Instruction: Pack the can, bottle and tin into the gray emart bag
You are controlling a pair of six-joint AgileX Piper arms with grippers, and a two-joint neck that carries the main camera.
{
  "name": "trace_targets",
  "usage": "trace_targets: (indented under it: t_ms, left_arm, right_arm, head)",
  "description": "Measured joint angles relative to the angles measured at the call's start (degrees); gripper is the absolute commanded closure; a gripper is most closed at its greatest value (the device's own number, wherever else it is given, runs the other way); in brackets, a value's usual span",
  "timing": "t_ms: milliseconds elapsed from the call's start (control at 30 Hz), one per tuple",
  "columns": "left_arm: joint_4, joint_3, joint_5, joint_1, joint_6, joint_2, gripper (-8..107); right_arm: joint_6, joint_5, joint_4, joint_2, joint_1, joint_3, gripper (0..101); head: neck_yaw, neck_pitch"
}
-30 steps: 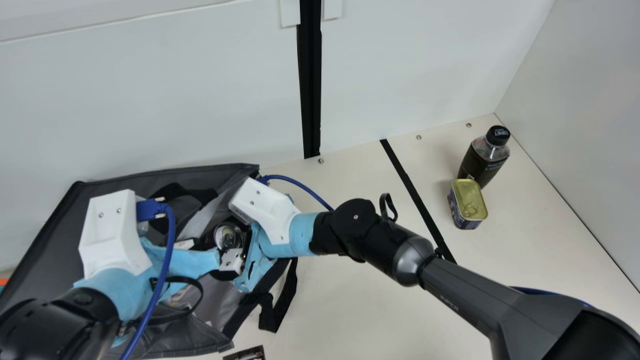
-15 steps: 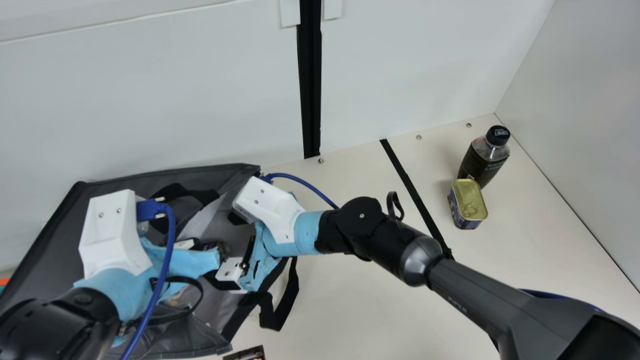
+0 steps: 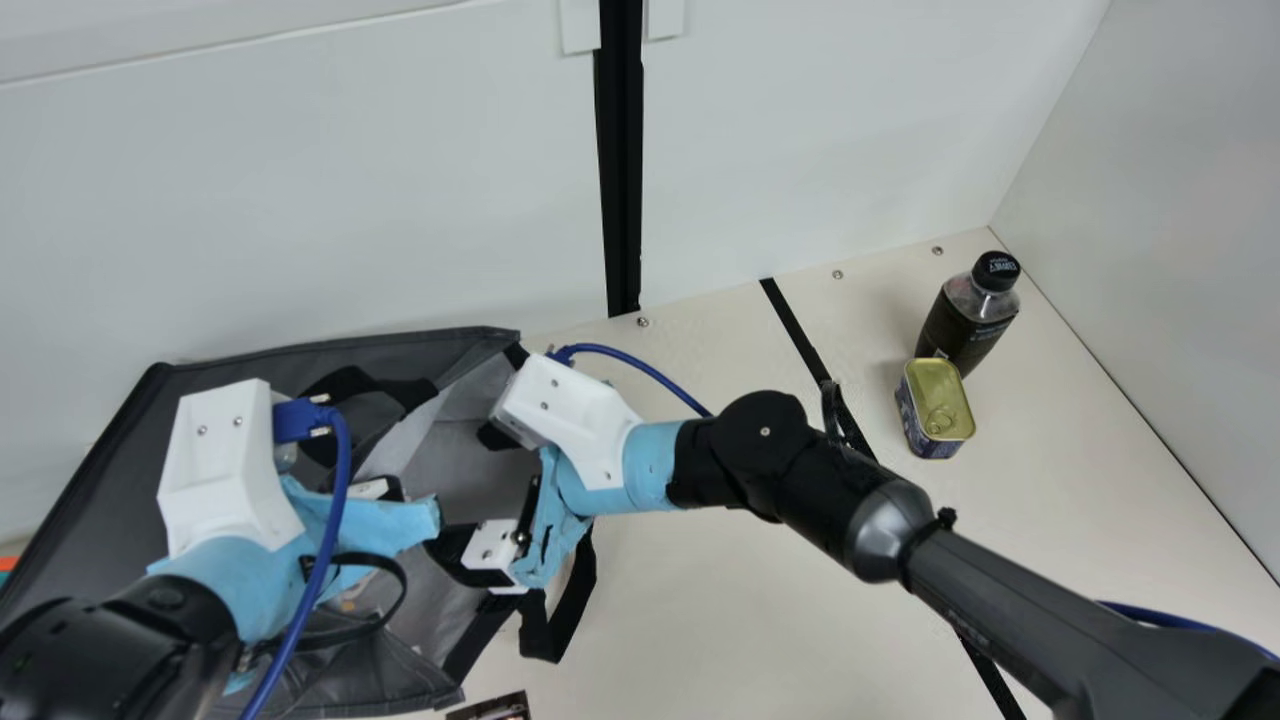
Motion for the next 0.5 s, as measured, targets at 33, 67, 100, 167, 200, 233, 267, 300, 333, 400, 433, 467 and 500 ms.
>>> trace_targets:
  t_ms: [33,67,100,167,200,233,267,300,333,400,433,467,500]
  left_arm:
    - [0.0,0.0,0.0,0.0,0.0,0.0,89]
    - [0.0,0.0,0.0,0.0,0.0,0.0,89]
    - [0.0,0.0,0.0,0.0,0.0,0.0,89]
    - [0.0,0.0,0.0,0.0,0.0,0.0,89]
    - [0.0,0.0,0.0,0.0,0.0,0.0,89]
    - [0.0,0.0,0.0,0.0,0.0,0.0,89]
    - [0.0,0.0,0.0,0.0,0.0,0.0,89]
    - [0.0,0.0,0.0,0.0,0.0,0.0,89]
    - [0.0,0.0,0.0,0.0,0.0,0.0,89]
    - [0.0,0.0,0.0,0.0,0.0,0.0,89]
    - [0.0,0.0,0.0,0.0,0.0,0.0,89]
    - [0.0,0.0,0.0,0.0,0.0,0.0,89]
    - [0.0,0.0,0.0,0.0,0.0,0.0,89]
  right_arm:
    - [0.1,0.0,-0.3,-0.5,-0.2,0.4,10]
    - [0.1,0.0,-0.7,-1.0,-0.4,0.8,10]
    - [0.4,0.0,-1.1,-1.5,-0.4,1.0,10]
    - [1.0,-0.1,-1.4,-2.6,-0.7,1.8,10]
    - [1.3,-0.2,-1.5,-3.1,-0.9,2.0,10]
    - [1.6,-0.2,-1.9,-3.7,-1.0,2.4,10]
    - [2.1,-0.5,-2.4,-4.3,-1.1,2.7,10]
    - [2.4,-0.7,-2.7,-4.7,-1.1,3.0,10]
    - [2.9,-1.1,-3.0,-5.3,-1.2,3.3,10]
    - [3.6,-1.8,-3.9,-6.3,-1.4,3.8,10]
    - [4.2,-2.0,-4.2,-6.9,-1.5,4.1,10]
    - [4.9,-2.3,-4.7,-7.4,-1.6,4.4,10]
    - [5.4,-2.6,-5.2,-7.9,-1.6,4.6,10]
  head:
    - [-0.1,0.0]
    - [-0.1,0.0]
    - [-0.1,0.0]
    - [-0.1,0.0]
    - [0.0,0.0]
    - [-0.1,0.0]
    - [-0.1,0.0]
    - [0.0,0.1]
    - [-0.1,0.0]
    - [-0.1,0.0]
    - [-0.1,0.0]
    - [0.0,0.0]
    - [0.0,0.0]
